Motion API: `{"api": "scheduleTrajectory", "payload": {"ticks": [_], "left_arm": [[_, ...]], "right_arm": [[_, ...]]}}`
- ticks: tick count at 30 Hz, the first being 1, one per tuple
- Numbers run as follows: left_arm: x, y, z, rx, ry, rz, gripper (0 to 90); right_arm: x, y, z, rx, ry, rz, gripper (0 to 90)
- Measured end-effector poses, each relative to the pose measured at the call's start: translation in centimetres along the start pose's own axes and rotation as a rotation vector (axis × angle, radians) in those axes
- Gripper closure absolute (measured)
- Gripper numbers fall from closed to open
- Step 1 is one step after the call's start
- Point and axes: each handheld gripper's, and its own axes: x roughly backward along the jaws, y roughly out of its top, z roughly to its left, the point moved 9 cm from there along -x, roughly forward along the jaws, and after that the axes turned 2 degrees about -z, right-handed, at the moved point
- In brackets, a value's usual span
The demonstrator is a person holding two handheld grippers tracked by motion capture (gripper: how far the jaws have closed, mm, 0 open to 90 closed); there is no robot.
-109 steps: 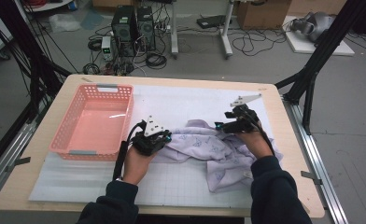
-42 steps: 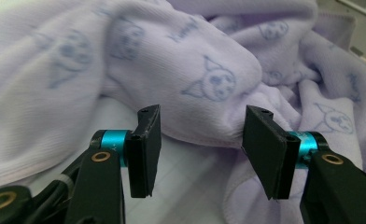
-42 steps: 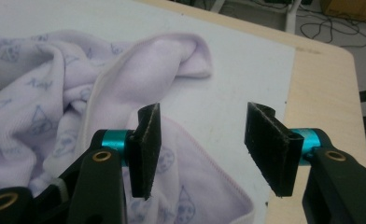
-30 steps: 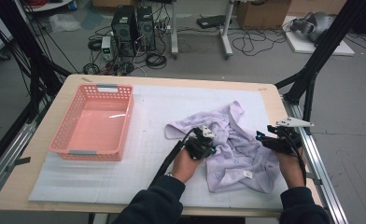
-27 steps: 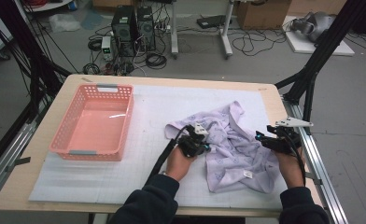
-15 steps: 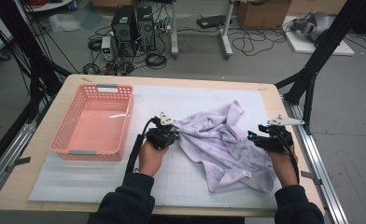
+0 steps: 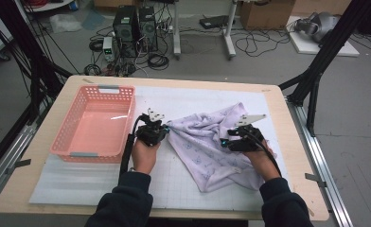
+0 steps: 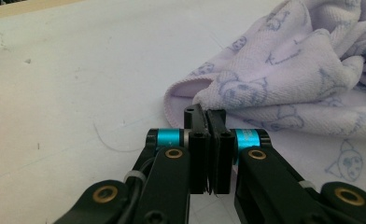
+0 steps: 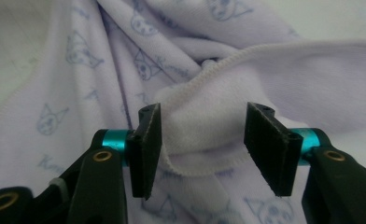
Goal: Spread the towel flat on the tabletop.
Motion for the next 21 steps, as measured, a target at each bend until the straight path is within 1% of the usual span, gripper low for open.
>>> {"api": "scheduleTrajectory", "payload": {"ticks": [1,2,3,4,5,6,7,8,9,10,11,13,14,15,16,18,19,20,21], "left_arm": [[-0.1,0.0,0.0,-0.003,-0.002,0.000,87.8],[-0.1,-0.1,-0.1,-0.005,-0.001,0.002,87.8],[-0.1,-0.1,-0.1,-0.006,0.000,0.002,87.8],[-0.1,-0.1,-0.1,-0.007,-0.001,0.002,87.8],[0.0,-0.1,-0.1,-0.006,-0.003,-0.001,87.8],[0.0,-0.1,-0.1,-0.010,-0.003,-0.001,87.8],[0.0,-0.2,-0.1,-0.013,-0.005,0.001,87.8],[0.1,-0.2,-0.1,-0.015,-0.004,0.003,87.8],[0.1,-0.3,-0.2,-0.017,-0.005,0.003,87.8],[0.1,-0.4,-0.2,-0.023,-0.009,0.006,87.8],[0.1,-0.5,-0.3,-0.025,-0.008,0.008,87.8],[0.0,-0.9,-0.4,-0.039,-0.015,0.018,87.8],[0.0,-1.0,-0.6,-0.046,-0.024,0.020,87.7],[-0.2,-1.1,-0.9,-0.052,-0.031,0.022,87.7],[-0.4,-1.1,-1.3,-0.062,-0.042,0.022,87.7],[-0.7,-1.1,-2.1,-0.067,-0.064,0.016,87.1],[-0.9,-1.2,-2.4,-0.070,-0.070,0.015,85.0],[-1.0,-1.2,-2.6,-0.065,-0.066,0.013,76.0],[-0.9,-1.2,-2.6,-0.051,-0.063,0.011,63.1]], "right_arm": [[-0.7,0.1,0.0,0.015,0.006,0.019,54.0],[-1.3,0.1,-0.1,0.032,0.016,0.041,64.7],[-1.7,0.2,-0.4,0.043,0.010,0.059,76.3],[-2.0,0.2,-1.0,0.047,-0.017,0.074,82.5],[-2.2,0.3,-1.7,0.037,-0.032,0.081,84.1],[-2.2,0.4,-2.5,0.021,-0.050,0.084,84.8],[-2.1,0.6,-3.5,0.013,-0.094,0.077,85.2],[-1.9,0.5,-4.6,-0.008,-0.135,0.073,85.4],[-1.7,0.5,-5.7,-0.039,-0.169,0.064,85.5],[-1.4,0.4,-6.8,-0.058,-0.208,0.054,85.6],[-1.1,0.2,-7.9,-0.088,-0.252,0.045,85.6],[-0.3,-0.2,-9.9,-0.145,-0.328,0.021,85.6],[0.1,-0.5,-10.7,-0.173,-0.359,0.009,85.5],[0.4,-0.7,-11.5,-0.186,-0.393,-0.005,85.5],[0.7,-0.9,-12.1,-0.202,-0.431,-0.007,85.5],[1.0,-1.1,-12.9,-0.227,-0.476,-0.012,84.8],[0.9,-1.2,-12.9,-0.244,-0.476,-0.014,82.6],[0.8,-1.3,-12.8,-0.250,-0.467,-0.012,78.4],[1.0,-1.2,-12.7,-0.240,-0.469,-0.012,73.6]]}}
